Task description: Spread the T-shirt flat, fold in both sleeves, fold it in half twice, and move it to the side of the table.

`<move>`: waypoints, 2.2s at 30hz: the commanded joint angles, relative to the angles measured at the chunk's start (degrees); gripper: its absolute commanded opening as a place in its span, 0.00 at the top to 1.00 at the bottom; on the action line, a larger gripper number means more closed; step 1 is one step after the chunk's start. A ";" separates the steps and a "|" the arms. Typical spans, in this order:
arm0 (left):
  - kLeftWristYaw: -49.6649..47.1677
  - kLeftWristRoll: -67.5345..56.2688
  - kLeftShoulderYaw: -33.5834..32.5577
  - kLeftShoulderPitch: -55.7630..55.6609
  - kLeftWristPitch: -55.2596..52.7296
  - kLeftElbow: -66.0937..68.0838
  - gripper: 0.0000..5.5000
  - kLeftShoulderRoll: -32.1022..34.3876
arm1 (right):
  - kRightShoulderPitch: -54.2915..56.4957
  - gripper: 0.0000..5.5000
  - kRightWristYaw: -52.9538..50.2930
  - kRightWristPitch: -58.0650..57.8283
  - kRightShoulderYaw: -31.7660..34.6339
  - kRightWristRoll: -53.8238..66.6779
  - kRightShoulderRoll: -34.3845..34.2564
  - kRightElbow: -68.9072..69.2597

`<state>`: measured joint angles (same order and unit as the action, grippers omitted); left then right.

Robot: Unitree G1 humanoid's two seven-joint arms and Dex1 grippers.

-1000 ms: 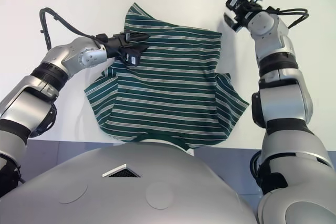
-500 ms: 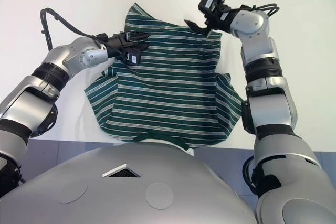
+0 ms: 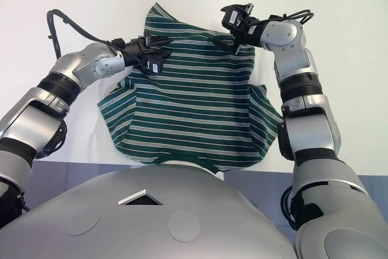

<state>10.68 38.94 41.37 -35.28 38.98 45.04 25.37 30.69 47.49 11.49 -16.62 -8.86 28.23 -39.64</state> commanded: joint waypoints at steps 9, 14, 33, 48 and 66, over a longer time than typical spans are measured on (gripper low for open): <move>3.78 5.73 5.31 8.43 -5.29 9.02 0.70 0.05 | -14.41 0.24 1.29 -5.29 -6.58 -8.80 5.30 32.08; 3.65 5.75 5.39 8.40 -5.32 9.37 0.70 -0.29 | -12.01 0.24 -2.97 -7.86 -6.97 -11.48 4.64 20.71; 3.02 3.94 4.26 8.44 -7.40 10.96 0.70 -2.47 | 25.70 0.24 -29.05 3.39 6.92 -5.66 8.86 -26.75; 41.98 -60.03 -25.32 17.30 -32.95 -34.30 0.70 8.46 | -26.57 0.24 5.41 -3.67 -4.87 -0.25 15.02 36.43; 42.80 -24.74 -7.27 3.84 -20.83 -2.22 0.70 5.53 | -31.97 0.24 1.53 -13.79 -7.00 -3.77 13.72 51.33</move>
<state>57.42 4.96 29.66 -32.06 15.94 34.62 30.95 0.12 47.40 -0.37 -22.20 -10.73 40.95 13.36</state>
